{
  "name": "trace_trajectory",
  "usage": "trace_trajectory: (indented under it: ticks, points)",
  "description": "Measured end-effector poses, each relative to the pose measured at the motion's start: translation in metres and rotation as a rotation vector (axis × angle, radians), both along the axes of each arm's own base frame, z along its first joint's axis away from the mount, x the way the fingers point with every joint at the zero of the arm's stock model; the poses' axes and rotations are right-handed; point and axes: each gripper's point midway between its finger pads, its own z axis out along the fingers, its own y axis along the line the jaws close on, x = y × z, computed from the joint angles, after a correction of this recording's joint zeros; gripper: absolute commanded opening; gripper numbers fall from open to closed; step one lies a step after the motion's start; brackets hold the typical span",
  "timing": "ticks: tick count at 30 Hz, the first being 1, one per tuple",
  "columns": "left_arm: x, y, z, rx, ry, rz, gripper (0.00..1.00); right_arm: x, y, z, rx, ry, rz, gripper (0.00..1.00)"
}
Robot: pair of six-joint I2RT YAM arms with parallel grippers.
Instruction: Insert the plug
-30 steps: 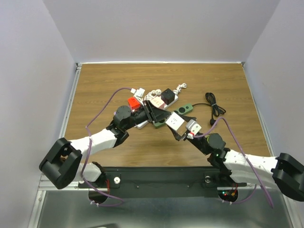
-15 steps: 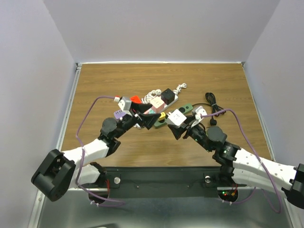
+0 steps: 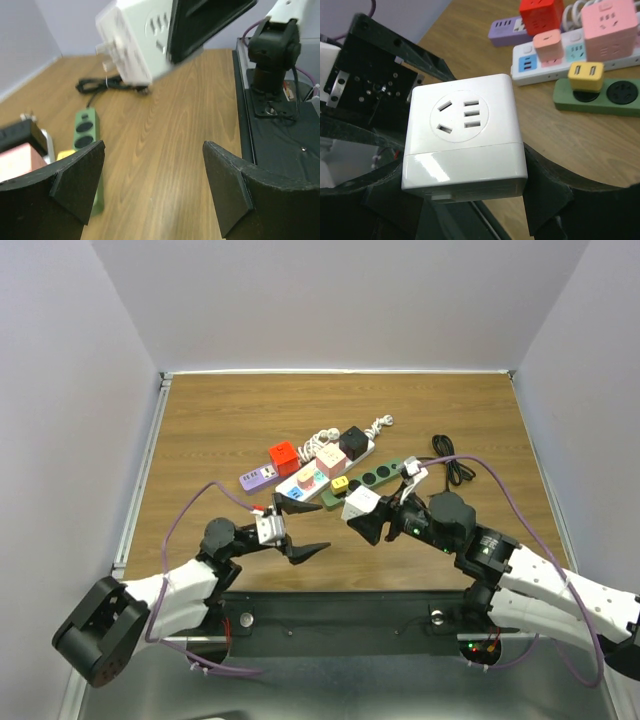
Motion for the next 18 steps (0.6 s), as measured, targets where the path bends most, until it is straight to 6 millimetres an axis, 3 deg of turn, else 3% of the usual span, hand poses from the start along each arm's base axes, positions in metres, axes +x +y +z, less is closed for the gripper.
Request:
trace_trajectory:
  ticks: [4, 8, 11, 14, 18]
  points:
    - [-0.019, 0.0, 0.026, -0.049, -0.152, -0.057, 0.89, -0.02, 0.009, -0.009, -0.005, 0.102, 0.097, 0.0]
    - [-0.054, -0.005, 0.055, -0.123, -0.327, -0.143, 0.89, -0.035, 0.018, -0.02, -0.025, 0.195, 0.177, 0.0]
    - [-0.072, -0.012, 0.066, -0.15, -0.393, -0.183, 0.89, -0.043, 0.026, -0.021, -0.032, 0.246, 0.227, 0.01]
    - [-0.074, -0.017, 0.071, -0.149, -0.425, -0.182, 0.89, -0.047, 0.032, -0.015, -0.027, 0.274, 0.26, 0.0]
    - [-0.068, -0.024, 0.062, -0.106, -0.424, -0.159, 0.89, -0.05, 0.035, -0.009, -0.028, 0.296, 0.282, 0.0]
